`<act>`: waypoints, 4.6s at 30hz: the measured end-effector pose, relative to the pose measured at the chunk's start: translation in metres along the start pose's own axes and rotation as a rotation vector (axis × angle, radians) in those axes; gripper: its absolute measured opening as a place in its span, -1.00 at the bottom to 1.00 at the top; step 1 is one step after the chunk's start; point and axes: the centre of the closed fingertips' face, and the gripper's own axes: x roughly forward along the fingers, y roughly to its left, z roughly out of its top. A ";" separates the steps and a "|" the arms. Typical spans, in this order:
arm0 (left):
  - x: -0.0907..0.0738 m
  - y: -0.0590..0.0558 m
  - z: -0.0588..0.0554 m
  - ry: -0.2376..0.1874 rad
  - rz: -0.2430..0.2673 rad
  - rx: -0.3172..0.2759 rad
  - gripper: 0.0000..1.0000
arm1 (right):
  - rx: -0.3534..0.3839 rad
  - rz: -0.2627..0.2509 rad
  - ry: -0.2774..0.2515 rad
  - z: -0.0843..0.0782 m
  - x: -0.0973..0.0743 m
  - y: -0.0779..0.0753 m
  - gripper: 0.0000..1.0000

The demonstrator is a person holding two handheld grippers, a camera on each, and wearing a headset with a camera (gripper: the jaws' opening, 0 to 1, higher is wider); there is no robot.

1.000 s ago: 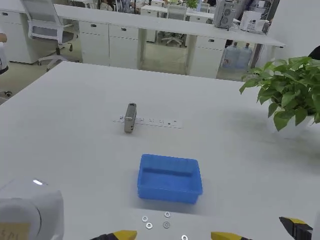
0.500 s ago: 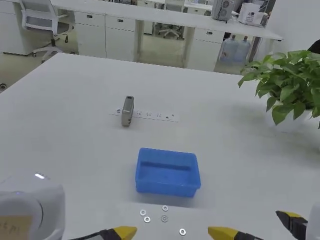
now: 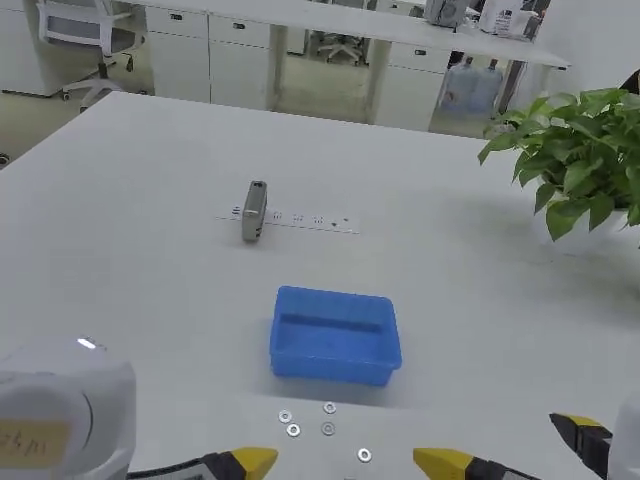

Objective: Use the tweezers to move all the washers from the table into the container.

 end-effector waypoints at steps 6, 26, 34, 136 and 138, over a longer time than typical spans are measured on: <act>0.001 0.001 0.001 0.001 -0.004 0.004 0.98 | -0.004 0.001 0.007 -0.001 0.001 0.001 0.98; 0.014 -0.010 -0.001 0.017 -0.066 0.039 0.98 | -0.003 -0.003 0.030 -0.003 0.008 -0.001 0.98; 0.025 -0.011 -0.008 0.052 -0.099 0.061 0.90 | -0.001 -0.002 0.052 -0.005 0.018 -0.001 0.98; 0.052 -0.097 -0.027 0.162 -0.677 0.649 -1.00 | -0.326 0.458 0.308 -0.073 0.107 0.112 -0.72; 0.052 -0.095 -0.024 0.162 -0.677 0.646 -1.00 | -0.342 0.461 0.299 -0.070 0.108 0.114 -0.73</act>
